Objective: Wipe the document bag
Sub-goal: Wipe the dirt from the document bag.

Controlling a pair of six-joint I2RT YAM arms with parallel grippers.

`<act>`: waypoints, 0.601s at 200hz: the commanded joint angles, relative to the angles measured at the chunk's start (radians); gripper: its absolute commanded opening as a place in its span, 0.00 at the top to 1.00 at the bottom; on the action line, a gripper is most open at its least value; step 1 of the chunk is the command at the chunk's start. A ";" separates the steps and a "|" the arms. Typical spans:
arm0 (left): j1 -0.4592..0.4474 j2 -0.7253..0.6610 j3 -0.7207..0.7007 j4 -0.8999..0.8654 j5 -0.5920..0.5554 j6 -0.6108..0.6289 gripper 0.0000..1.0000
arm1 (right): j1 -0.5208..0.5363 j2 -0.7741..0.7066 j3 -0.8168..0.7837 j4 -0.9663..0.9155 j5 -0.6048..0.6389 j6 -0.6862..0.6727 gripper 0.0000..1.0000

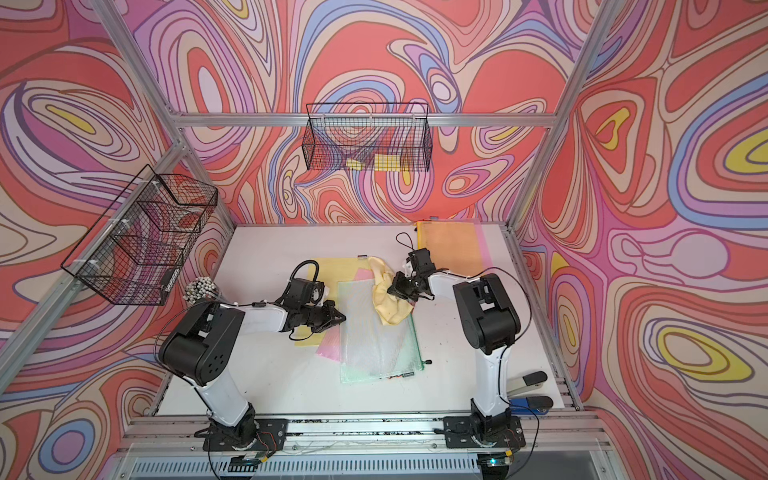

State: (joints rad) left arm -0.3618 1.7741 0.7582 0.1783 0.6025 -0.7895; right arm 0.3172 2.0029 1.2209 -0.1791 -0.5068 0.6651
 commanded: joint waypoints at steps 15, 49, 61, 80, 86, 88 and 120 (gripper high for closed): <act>-0.002 0.036 0.024 0.015 0.012 -0.006 1.00 | 0.147 0.008 0.115 -0.029 0.021 0.004 1.00; -0.003 0.024 0.030 -0.010 0.007 0.003 1.00 | 0.246 0.175 0.277 -0.008 -0.016 0.048 1.00; -0.002 0.017 0.033 -0.024 0.001 0.011 1.00 | 0.251 0.208 0.290 0.010 -0.025 0.063 1.00; -0.002 0.004 0.033 -0.043 -0.010 0.019 1.00 | 0.246 0.215 0.277 -0.002 -0.004 0.054 1.00; -0.003 0.002 0.035 -0.049 -0.014 0.022 1.00 | 0.240 0.206 0.270 -0.018 0.009 0.042 1.00; -0.003 0.002 0.035 -0.050 -0.016 0.023 1.00 | 0.239 0.204 0.265 -0.022 0.011 0.038 1.00; -0.003 0.007 0.042 -0.069 -0.035 0.029 1.00 | 0.161 0.115 0.116 -0.026 0.045 0.007 1.00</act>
State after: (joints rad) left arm -0.3622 1.7889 0.7834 0.1596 0.6090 -0.7788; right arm 0.5442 2.1864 1.4391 -0.1722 -0.5117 0.6998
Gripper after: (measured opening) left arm 0.047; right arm 0.048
